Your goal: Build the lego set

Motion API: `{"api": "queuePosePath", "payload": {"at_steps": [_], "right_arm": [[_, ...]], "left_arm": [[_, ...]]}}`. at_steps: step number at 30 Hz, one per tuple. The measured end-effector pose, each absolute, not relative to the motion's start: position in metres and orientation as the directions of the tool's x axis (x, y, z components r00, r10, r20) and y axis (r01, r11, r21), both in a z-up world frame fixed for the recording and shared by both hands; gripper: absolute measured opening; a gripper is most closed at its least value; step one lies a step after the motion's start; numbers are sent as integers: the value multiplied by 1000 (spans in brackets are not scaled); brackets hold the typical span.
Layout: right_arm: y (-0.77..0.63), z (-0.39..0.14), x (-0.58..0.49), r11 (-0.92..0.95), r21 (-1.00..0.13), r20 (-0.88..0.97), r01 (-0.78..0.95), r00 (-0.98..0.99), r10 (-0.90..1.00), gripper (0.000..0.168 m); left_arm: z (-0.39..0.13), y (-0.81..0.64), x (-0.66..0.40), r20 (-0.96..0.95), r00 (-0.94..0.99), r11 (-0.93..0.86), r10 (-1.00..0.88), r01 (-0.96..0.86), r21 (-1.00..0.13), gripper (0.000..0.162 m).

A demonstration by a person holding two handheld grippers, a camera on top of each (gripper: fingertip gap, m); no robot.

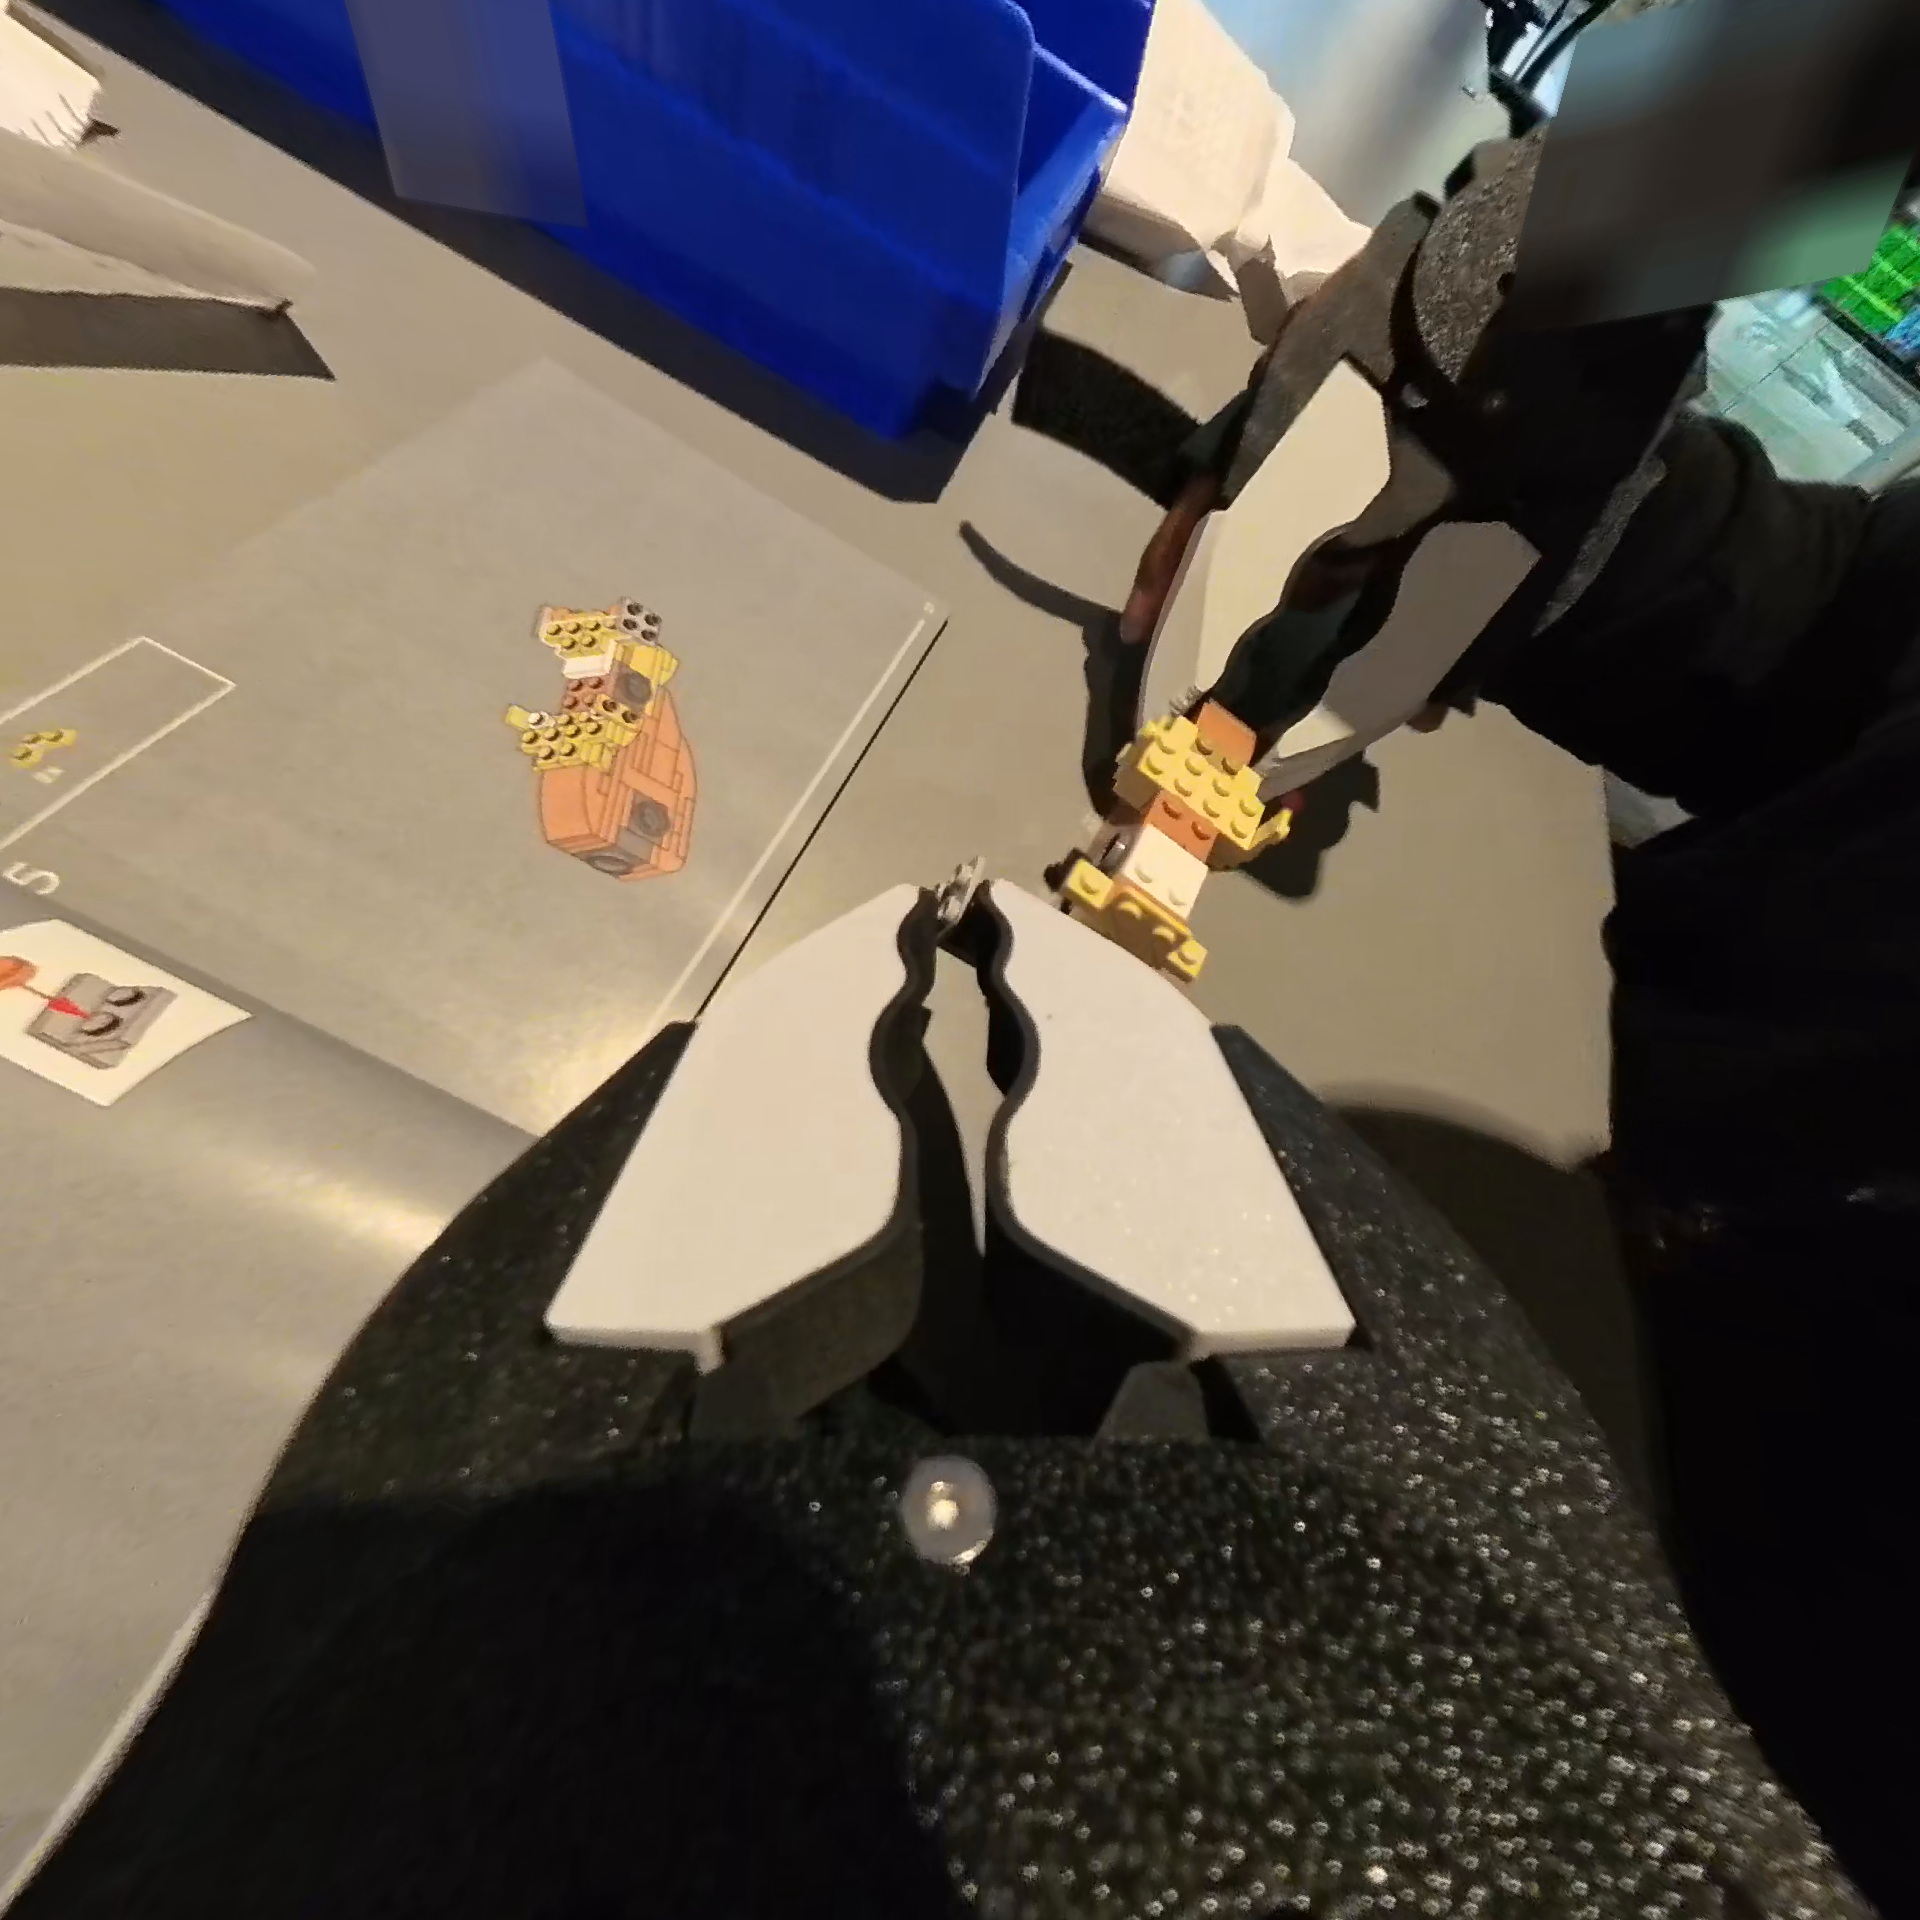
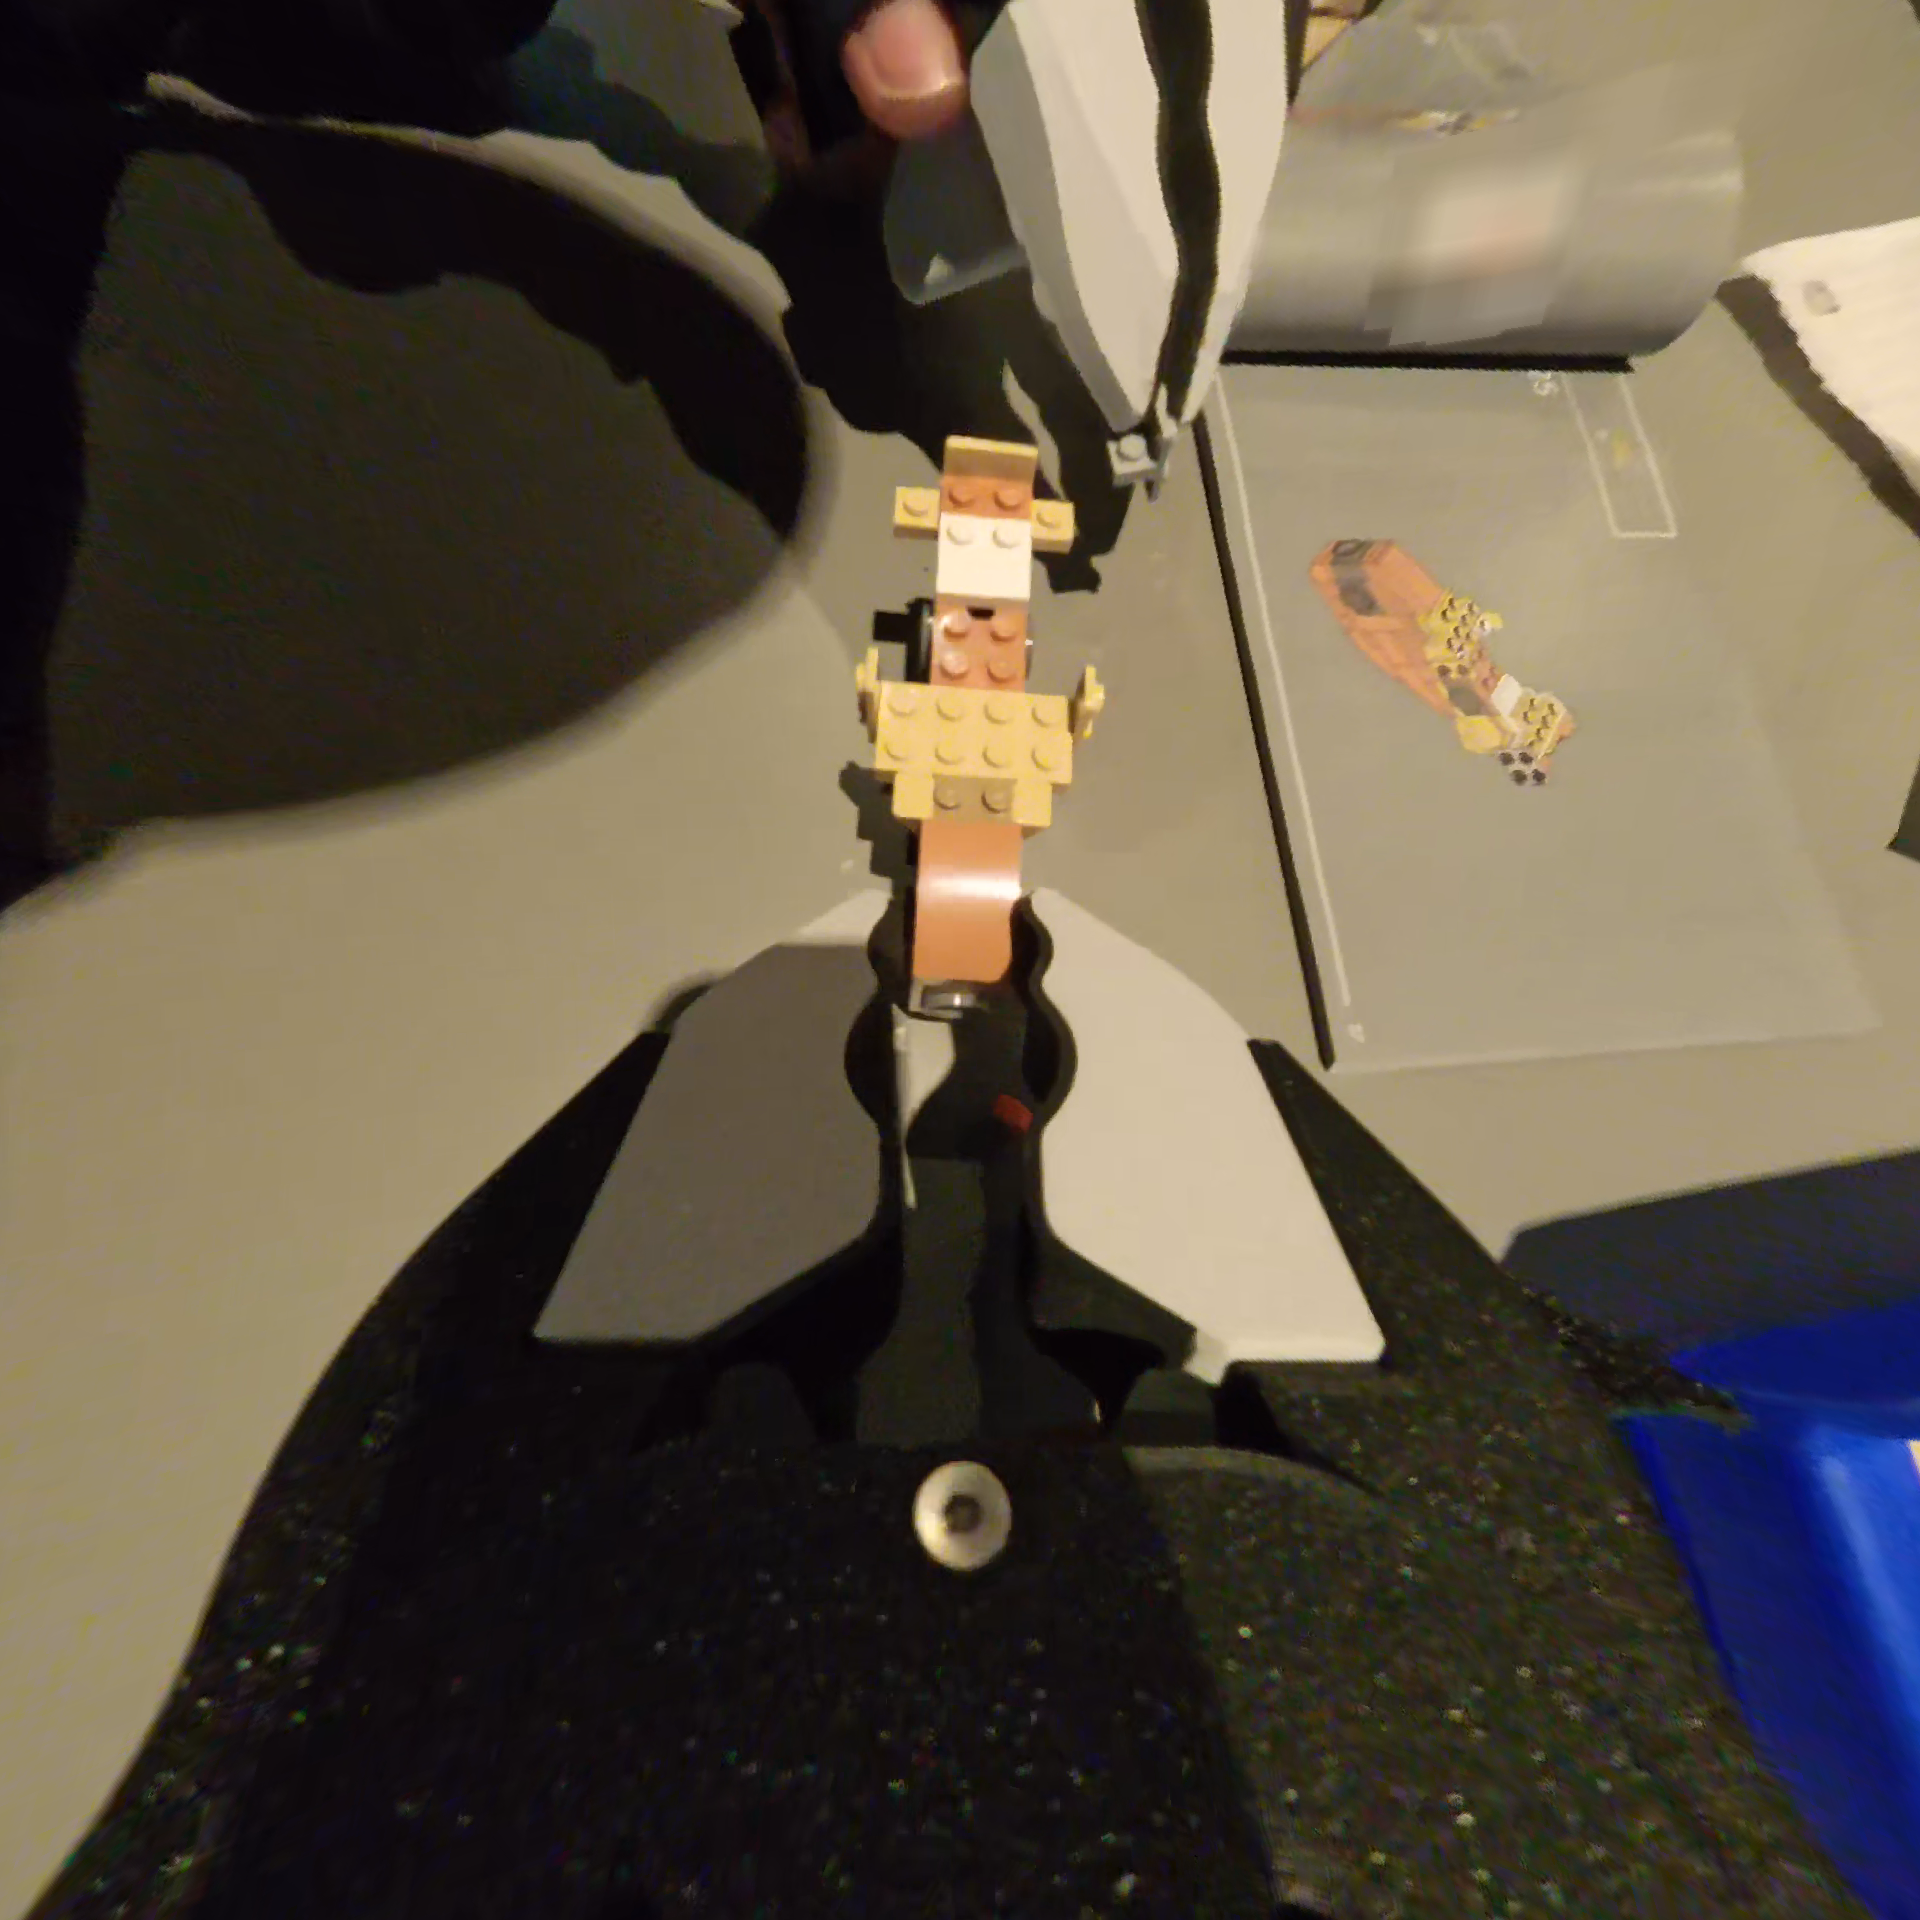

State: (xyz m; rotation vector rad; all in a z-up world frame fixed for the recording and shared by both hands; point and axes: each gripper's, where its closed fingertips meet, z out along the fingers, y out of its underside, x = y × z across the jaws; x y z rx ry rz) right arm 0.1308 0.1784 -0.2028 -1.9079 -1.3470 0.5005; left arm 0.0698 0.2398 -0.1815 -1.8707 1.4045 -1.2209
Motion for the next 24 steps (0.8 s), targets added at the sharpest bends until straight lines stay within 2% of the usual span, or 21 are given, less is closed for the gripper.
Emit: {"api": "queuePosePath", "payload": {"at_steps": [15, 24], "right_arm": [[181, -197, 123, -204, -721, 86, 662, 377, 922, 20], [180, -201, 110, -211, -673, 69, 709, 344, 936, 20]], "left_arm": [[-178, 239, 55, 328, 43, -309, -944, -470, -827, 6], [-186, 236, 38, 360, 57, -338, -931, -505, -794, 7]]}}
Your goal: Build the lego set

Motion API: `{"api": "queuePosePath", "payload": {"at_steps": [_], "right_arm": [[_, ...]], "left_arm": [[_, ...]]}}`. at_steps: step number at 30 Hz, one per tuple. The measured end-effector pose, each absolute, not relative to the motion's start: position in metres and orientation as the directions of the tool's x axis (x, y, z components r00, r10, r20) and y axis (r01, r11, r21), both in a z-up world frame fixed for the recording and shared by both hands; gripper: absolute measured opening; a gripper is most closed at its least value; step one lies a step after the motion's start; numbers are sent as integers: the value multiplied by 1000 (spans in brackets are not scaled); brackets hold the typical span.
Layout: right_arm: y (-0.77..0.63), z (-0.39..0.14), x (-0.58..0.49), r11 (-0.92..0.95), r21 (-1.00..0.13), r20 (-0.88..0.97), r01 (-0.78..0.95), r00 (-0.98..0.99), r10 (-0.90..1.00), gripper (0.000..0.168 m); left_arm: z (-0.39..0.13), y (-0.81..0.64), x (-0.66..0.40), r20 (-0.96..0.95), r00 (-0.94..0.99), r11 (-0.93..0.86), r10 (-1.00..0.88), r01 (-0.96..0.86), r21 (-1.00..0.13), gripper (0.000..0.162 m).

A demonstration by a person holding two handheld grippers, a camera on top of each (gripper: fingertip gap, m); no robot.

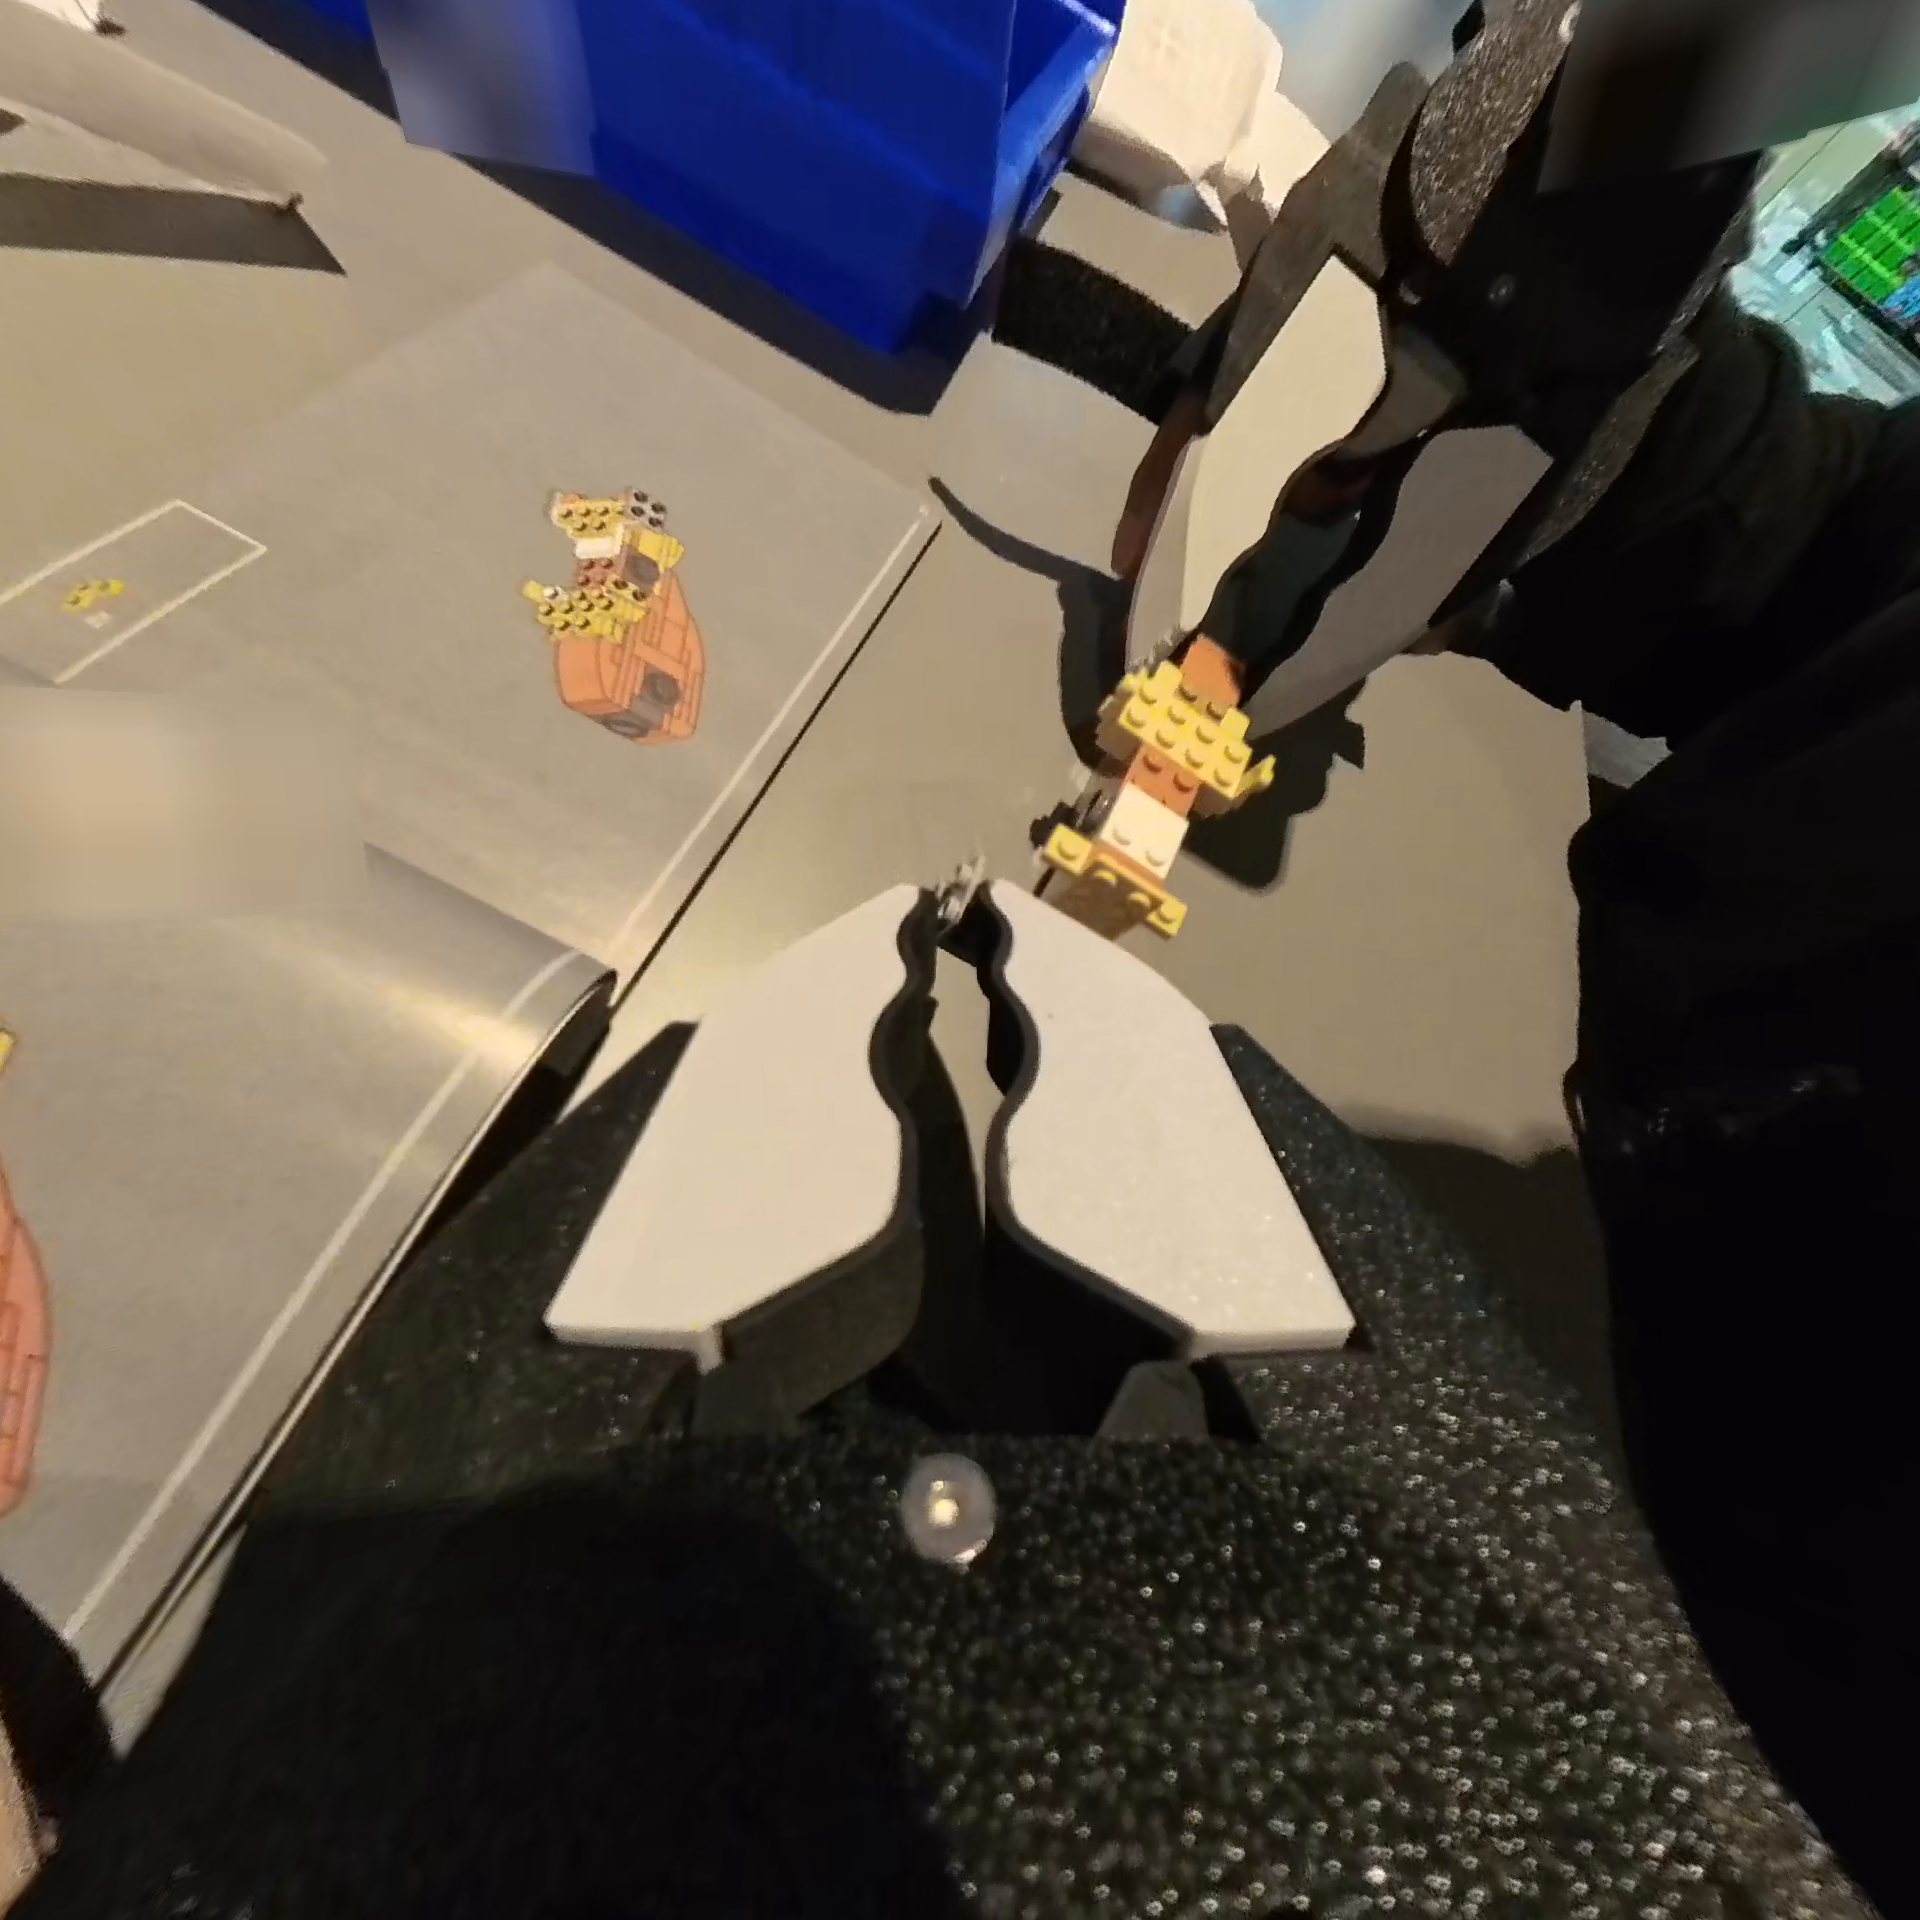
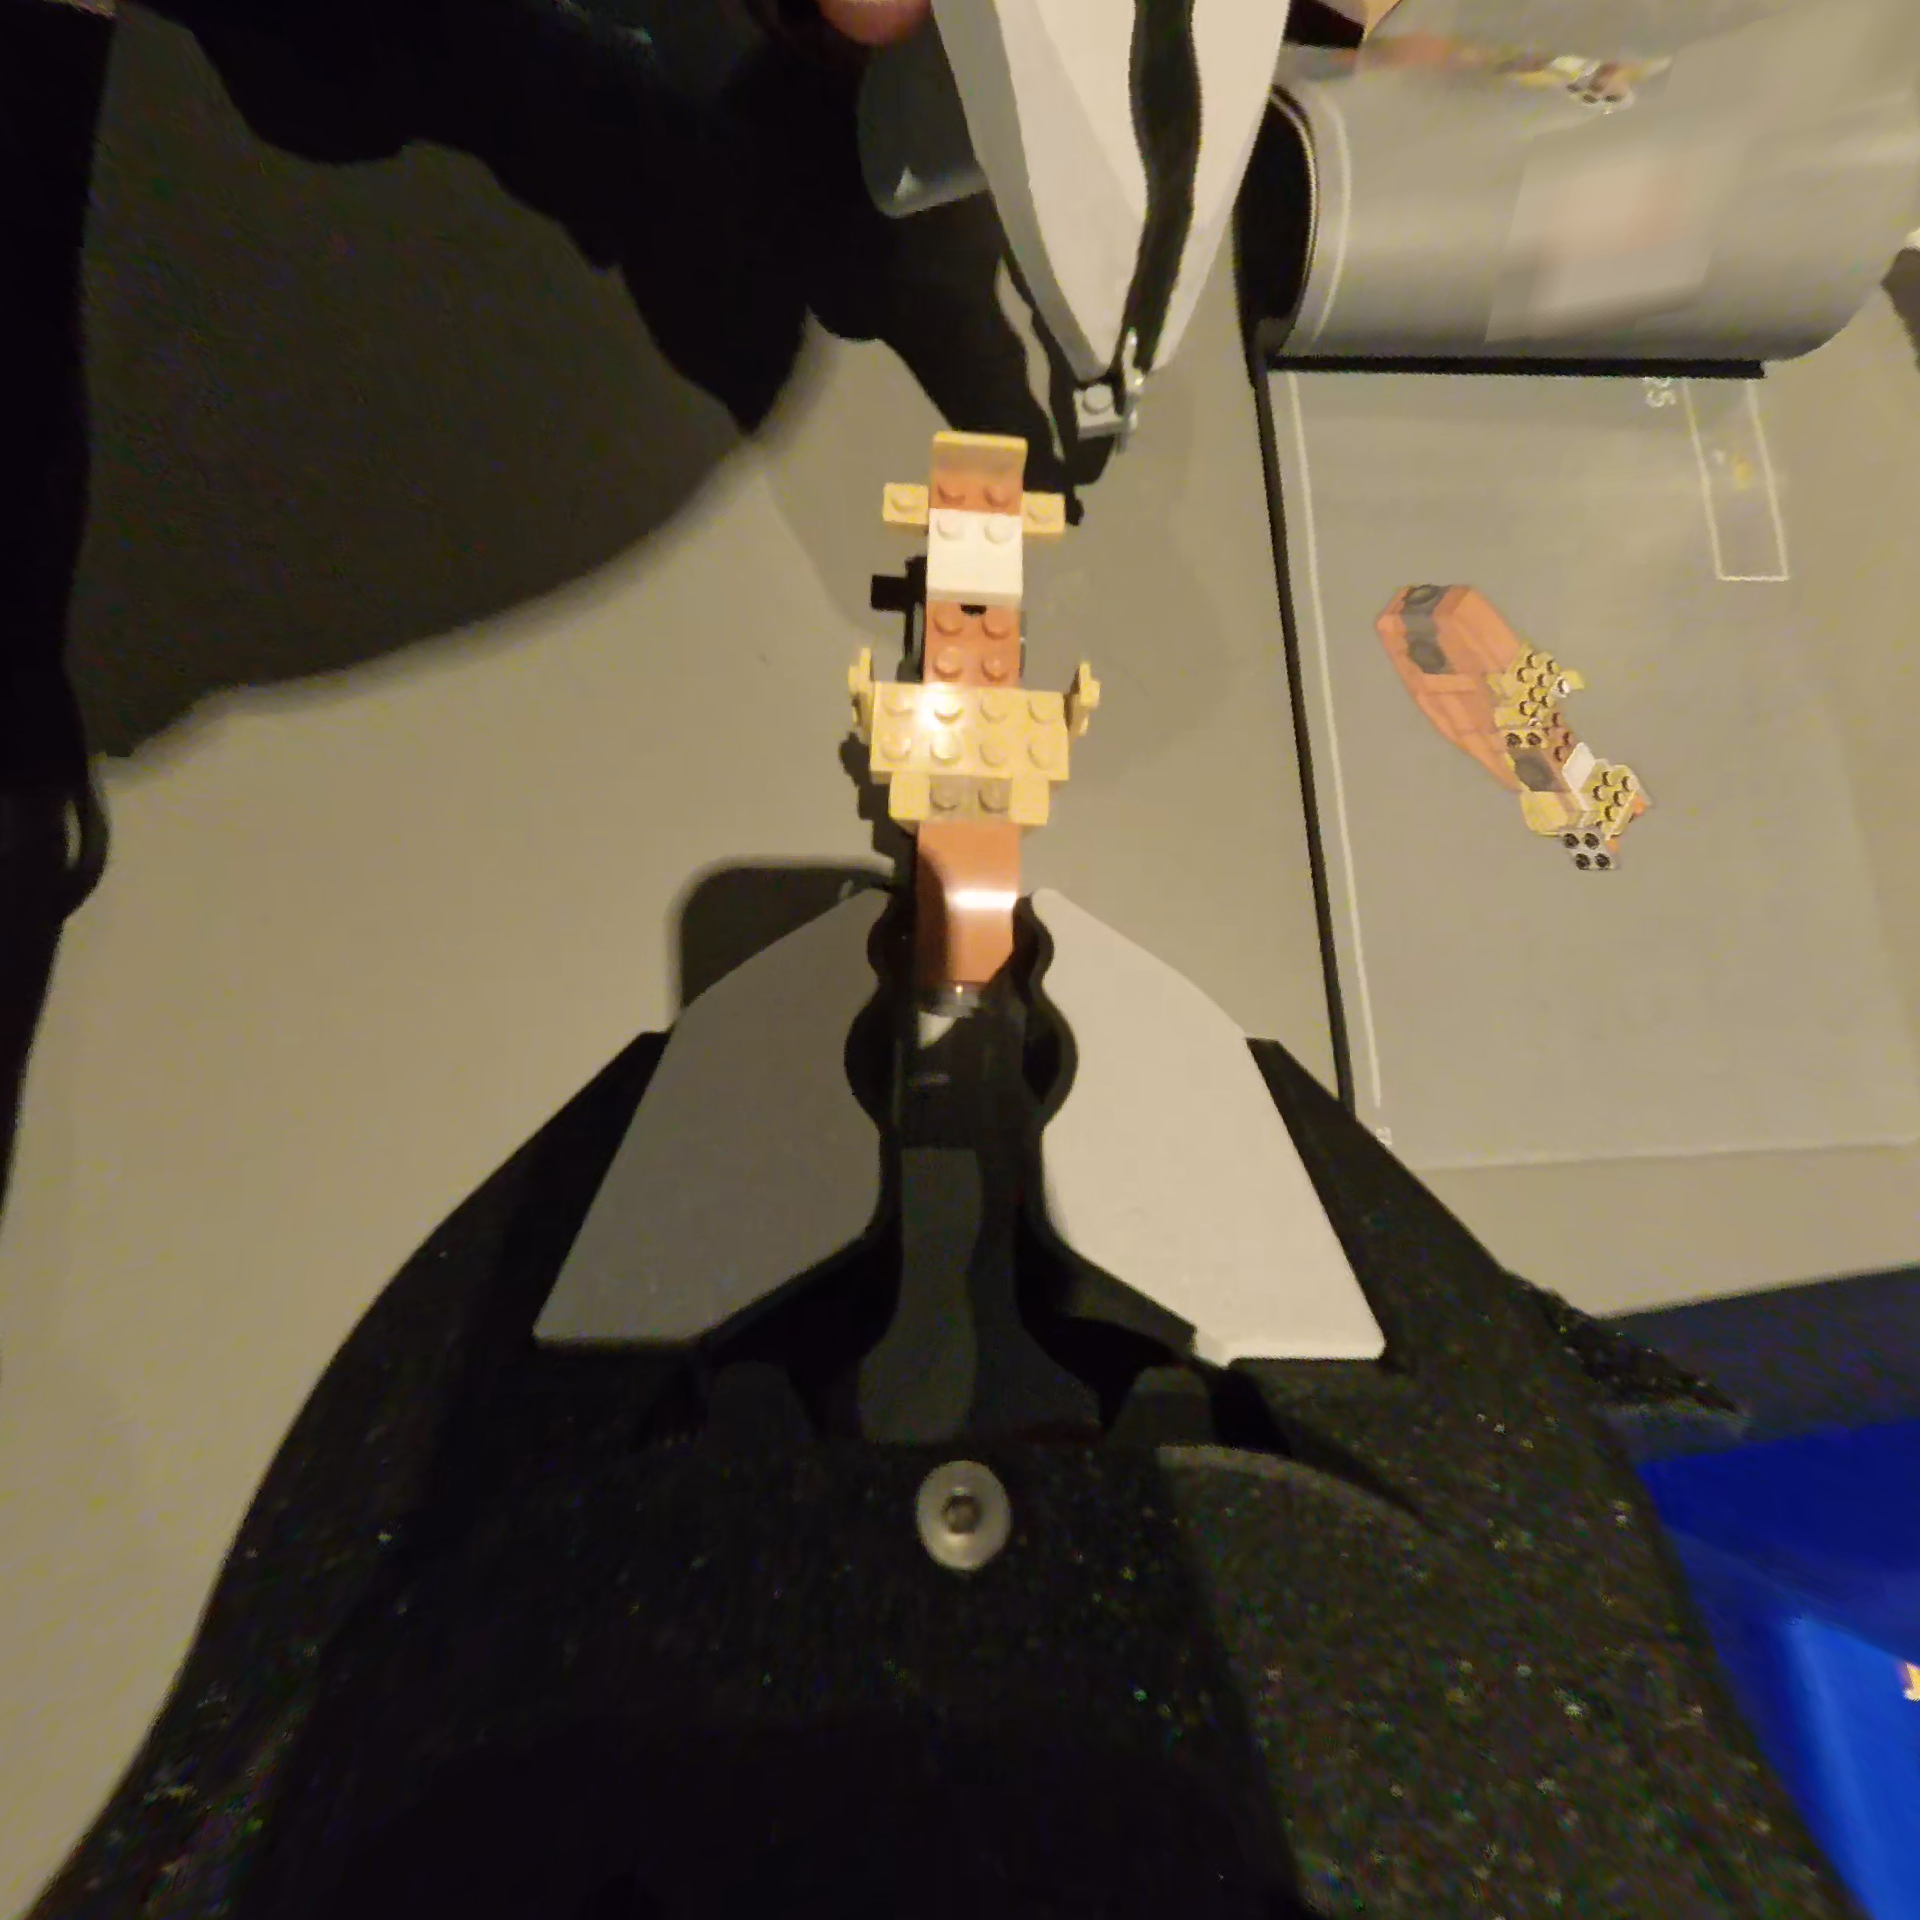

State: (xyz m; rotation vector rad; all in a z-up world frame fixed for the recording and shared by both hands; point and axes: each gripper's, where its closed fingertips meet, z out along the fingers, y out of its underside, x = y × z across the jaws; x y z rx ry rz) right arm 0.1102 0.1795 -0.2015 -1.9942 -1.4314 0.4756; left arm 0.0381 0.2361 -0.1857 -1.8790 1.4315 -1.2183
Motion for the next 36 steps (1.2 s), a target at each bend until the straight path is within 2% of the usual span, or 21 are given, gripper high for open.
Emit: {"api": "queuePosePath", "payload": {"at_steps": [11, 21, 30, 36], "right_arm": [[177, -206, 113, -255, -644, 68, 722, 385, 920, 25], [169, -192, 124, -262, -686, 113, 679, 455, 883, 27], [145, -184, 142, -264, -729, 173, 631, 543, 822, 27], [128, -179, 153, -266, -760, 194, 593, 598, 778, 28]], "left_arm": [[-202, 228, 29, 377, 128, -380, -917, -560, -736, 6], [-206, 216, 20, 359, 187, -399, -914, -560, -726, 7], [-215, 210, 19, 253, 200, -322, -947, -619, -717, 7], [-216, 206, 19, 196, 177, -264, -964, -632, -729, 14]]}}
